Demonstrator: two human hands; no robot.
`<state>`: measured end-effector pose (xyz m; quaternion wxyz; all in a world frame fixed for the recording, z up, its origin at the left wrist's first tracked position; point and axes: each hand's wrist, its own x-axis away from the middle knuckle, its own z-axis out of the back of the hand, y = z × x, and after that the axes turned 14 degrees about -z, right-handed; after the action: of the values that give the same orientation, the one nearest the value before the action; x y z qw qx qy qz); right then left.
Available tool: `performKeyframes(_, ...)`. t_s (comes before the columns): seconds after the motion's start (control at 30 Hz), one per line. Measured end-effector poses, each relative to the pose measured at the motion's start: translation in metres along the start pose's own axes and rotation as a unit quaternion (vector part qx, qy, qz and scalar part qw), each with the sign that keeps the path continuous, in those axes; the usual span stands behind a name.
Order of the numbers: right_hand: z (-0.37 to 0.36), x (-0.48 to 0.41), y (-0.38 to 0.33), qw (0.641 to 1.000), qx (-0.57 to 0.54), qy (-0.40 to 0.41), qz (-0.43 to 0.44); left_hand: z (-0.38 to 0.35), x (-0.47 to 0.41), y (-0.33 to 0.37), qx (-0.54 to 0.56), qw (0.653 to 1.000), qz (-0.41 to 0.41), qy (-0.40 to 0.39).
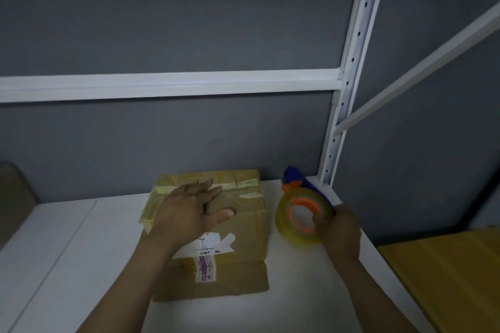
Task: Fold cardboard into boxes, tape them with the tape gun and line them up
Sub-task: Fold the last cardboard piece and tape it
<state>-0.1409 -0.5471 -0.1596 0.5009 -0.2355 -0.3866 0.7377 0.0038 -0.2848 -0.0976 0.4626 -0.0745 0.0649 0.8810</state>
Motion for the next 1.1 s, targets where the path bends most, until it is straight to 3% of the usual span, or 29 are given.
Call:
performKeyframes(0.1, 0.015, 0.012, -0.033, 0.989, -0.128, 0.056, 0.058, 0.007, 0.0, -0.007, 0.023, 0.999, -0.014, -0.038)
performKeyframes(0.2, 0.025, 0.022, -0.08, 0.972, -0.172, 0.07, 0.145, 0.015, 0.0, -0.016, 0.072, 0.996, -0.025, -0.055)
performKeyframes(0.4, 0.0, 0.04, -0.151, 0.953, -0.128, 0.015, 0.275, 0.014, 0.004, -0.024, 0.155, 0.987, -0.031, 0.01)
performKeyframes(0.57, -0.023, 0.037, -0.152, 0.951, -0.061, -0.055, 0.298, 0.025, 0.005, -0.022, 0.296, 0.951, 0.037, 0.079)
performKeyframes(0.63, -0.024, 0.038, -0.15, 0.947, -0.057, -0.062, 0.311, 0.037, 0.0, -0.019, 0.413, 0.901, 0.069, 0.113)
performKeyframes(0.77, -0.021, 0.04, -0.149, 0.952, -0.03, -0.058, 0.3, 0.065, -0.012, -0.015, 0.606, 0.746, 0.171, 0.217)
performKeyframes(0.93, -0.009, 0.032, -0.171, 0.937, 0.071, -0.082, 0.331, 0.072, -0.021, -0.024, 0.662, 0.686, 0.183, 0.241)
performKeyframes(1.1, -0.011, 0.024, -0.193, 0.892, 0.104, -0.173, 0.405, 0.081, -0.022, -0.026, 0.79, 0.535, 0.203, 0.22)
